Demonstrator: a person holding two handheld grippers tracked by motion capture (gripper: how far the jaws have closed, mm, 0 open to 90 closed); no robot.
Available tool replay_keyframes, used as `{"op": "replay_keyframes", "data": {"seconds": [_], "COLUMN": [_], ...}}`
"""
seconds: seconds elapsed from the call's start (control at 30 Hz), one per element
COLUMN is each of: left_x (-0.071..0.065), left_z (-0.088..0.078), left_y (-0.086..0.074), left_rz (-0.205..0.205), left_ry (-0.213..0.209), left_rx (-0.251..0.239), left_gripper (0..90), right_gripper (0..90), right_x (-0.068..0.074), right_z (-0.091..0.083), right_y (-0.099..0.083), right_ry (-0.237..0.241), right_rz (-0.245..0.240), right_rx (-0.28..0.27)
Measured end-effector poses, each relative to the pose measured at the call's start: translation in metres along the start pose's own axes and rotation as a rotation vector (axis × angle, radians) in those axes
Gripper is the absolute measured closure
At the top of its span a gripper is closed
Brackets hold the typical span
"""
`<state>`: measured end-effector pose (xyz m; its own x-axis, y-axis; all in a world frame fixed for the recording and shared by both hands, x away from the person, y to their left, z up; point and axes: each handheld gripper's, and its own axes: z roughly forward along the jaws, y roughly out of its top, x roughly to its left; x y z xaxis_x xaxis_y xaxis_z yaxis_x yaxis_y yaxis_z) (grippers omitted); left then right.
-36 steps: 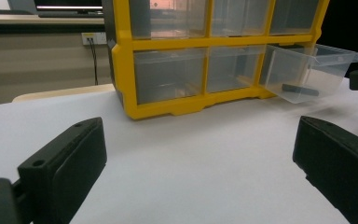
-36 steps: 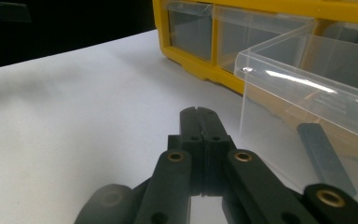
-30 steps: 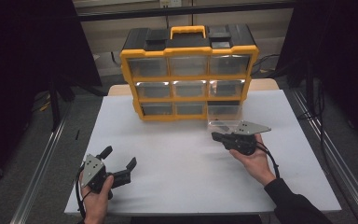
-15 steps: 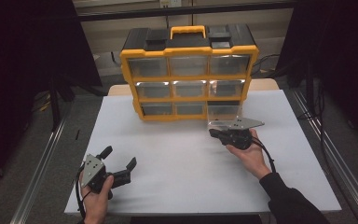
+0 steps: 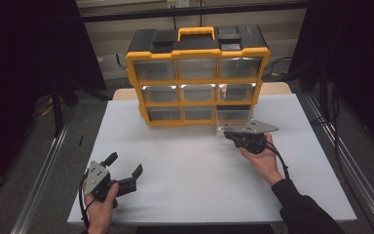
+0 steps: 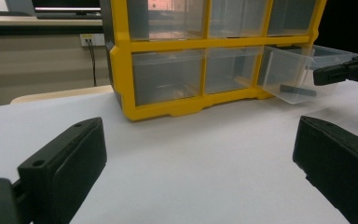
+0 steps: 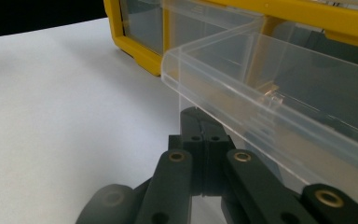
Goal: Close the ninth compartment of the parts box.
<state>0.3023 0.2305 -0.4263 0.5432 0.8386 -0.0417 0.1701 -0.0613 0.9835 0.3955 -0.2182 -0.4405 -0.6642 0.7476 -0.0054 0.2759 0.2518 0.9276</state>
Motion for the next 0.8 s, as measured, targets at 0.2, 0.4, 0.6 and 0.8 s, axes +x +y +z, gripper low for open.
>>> {"op": "replay_keyframes", "data": {"seconds": [0.2,0.4,0.6,0.8], "left_x": [0.0002,0.0005,0.0005,0.0009], "left_z": [-0.0002,-0.0005,-0.0006,-0.0002], "left_y": [0.0000,0.0001,0.0001,0.0000], "left_rz": [-0.001,0.001,0.004,0.003], "left_ry": [-0.001,-0.002,-0.001,-0.003], "left_rx": [-0.001,0.000,0.002,0.002], "left_gripper": [2.8,2.8,2.8,2.8], "right_gripper": [90.0,90.0,90.0,90.0], "right_x": [0.0000,0.0006,0.0022,-0.0040], "right_z": [0.0004,-0.0018,-0.0012,-0.0025], "right_y": [-0.0002,0.0015,0.0031,0.0011], "right_ry": [-0.016,-0.035,-0.050,-0.064], "right_rz": [-0.012,-0.015,-0.023,-0.001], "right_rx": [-0.002,-0.024,-0.031,-0.032]}}
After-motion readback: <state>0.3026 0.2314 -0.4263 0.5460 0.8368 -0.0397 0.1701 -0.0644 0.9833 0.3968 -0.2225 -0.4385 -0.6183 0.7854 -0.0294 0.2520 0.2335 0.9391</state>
